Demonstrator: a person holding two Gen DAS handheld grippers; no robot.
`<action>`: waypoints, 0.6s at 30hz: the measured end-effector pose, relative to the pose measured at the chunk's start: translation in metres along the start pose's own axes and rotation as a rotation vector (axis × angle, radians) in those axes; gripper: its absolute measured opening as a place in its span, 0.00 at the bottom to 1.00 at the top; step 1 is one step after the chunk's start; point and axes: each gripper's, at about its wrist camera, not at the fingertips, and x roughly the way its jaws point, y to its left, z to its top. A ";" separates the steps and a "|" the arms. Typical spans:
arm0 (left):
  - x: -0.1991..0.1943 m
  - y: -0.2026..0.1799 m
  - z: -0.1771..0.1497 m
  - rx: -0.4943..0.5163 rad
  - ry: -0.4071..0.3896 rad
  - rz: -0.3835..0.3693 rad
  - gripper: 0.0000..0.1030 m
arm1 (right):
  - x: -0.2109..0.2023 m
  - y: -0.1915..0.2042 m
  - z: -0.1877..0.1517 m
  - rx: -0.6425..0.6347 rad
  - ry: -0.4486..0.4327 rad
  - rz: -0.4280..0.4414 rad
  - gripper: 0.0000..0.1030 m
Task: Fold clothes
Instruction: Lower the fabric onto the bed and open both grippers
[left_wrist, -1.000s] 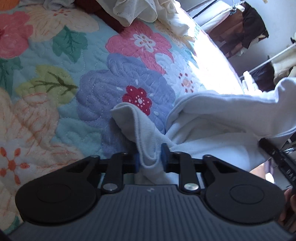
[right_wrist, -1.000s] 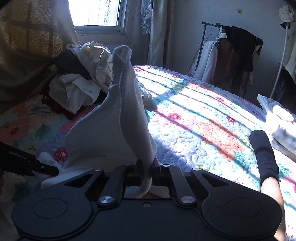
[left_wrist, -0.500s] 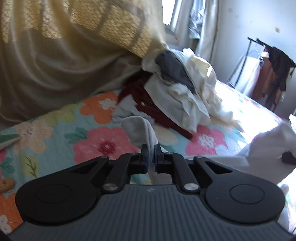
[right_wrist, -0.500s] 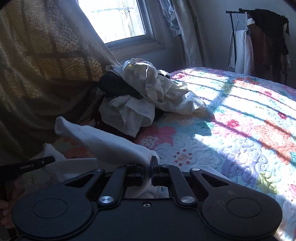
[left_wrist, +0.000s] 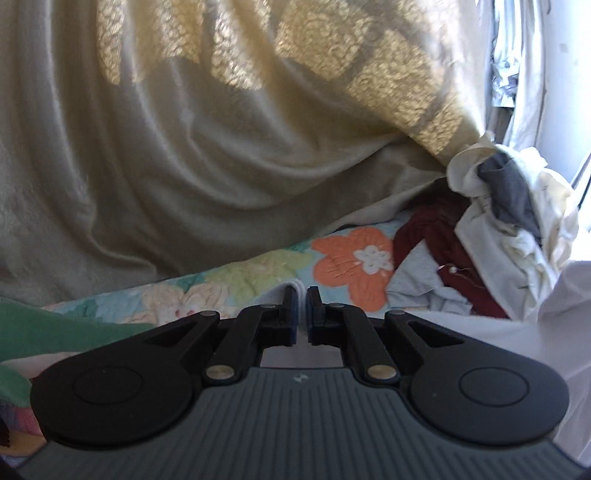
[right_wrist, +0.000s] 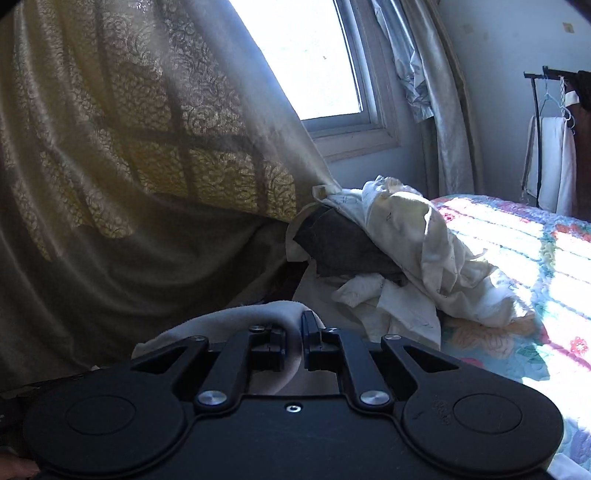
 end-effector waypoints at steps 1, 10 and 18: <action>0.011 0.005 -0.002 -0.018 0.035 0.010 0.05 | 0.013 0.001 -0.003 0.011 0.042 0.022 0.15; 0.037 0.016 -0.007 0.101 -0.012 0.403 0.00 | 0.028 -0.033 -0.046 0.088 0.159 0.032 0.58; 0.037 0.031 -0.020 -0.118 0.280 -0.149 0.04 | 0.019 -0.059 -0.059 0.171 0.102 0.096 0.58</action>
